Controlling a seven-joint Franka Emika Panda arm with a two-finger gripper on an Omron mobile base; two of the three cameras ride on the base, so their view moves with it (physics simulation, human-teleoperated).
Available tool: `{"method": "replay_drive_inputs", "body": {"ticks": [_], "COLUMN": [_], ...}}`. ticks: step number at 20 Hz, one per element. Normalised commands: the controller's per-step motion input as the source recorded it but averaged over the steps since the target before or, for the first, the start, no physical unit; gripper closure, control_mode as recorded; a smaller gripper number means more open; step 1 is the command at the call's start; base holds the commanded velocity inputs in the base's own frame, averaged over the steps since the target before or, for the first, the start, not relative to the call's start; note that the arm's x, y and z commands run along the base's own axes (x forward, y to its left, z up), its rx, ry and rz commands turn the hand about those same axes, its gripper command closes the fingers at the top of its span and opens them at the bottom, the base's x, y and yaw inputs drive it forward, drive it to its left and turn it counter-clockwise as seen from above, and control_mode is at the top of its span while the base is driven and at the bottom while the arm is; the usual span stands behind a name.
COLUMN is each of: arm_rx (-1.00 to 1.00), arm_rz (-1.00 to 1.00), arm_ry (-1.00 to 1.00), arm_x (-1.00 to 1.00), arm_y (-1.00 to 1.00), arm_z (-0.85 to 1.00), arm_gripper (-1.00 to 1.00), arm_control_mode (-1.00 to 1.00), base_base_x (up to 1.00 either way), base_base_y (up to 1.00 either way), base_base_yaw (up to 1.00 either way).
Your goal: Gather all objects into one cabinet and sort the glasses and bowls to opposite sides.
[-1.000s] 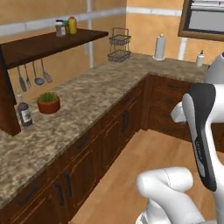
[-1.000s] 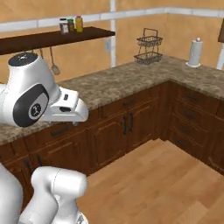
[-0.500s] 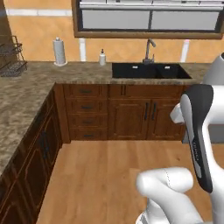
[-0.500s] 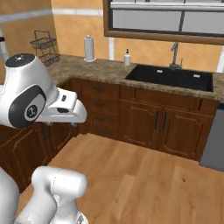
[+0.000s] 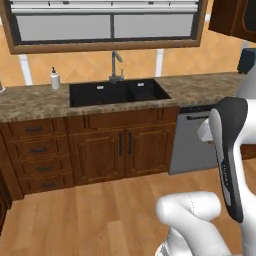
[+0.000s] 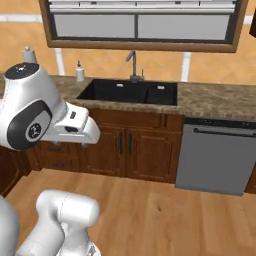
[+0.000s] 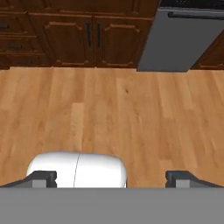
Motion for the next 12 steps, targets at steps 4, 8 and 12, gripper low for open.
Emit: {"method": "replay_drive_inputs", "body": {"ticks": [4, 8, 12], "arm_rx": [0.0, 0.0, 0.0], "arm_rz": [0.0, 0.0, 0.0], "arm_ry": [0.0, 0.0, 0.0], "arm_x": [0.0, 0.0, 0.0], "arm_y": [0.0, 0.0, 0.0], "arm_z": [0.0, 0.0, 0.0], "arm_gripper": [-1.0, -1.0, -1.0], "arm_control_mode": [1.0, 1.0, 1.0], "base_base_x": [1.0, 0.38, 0.01], "base_base_y": [-0.53, -0.98, -1.0], "base_base_yaw": [0.11, 0.02, 0.0]}}
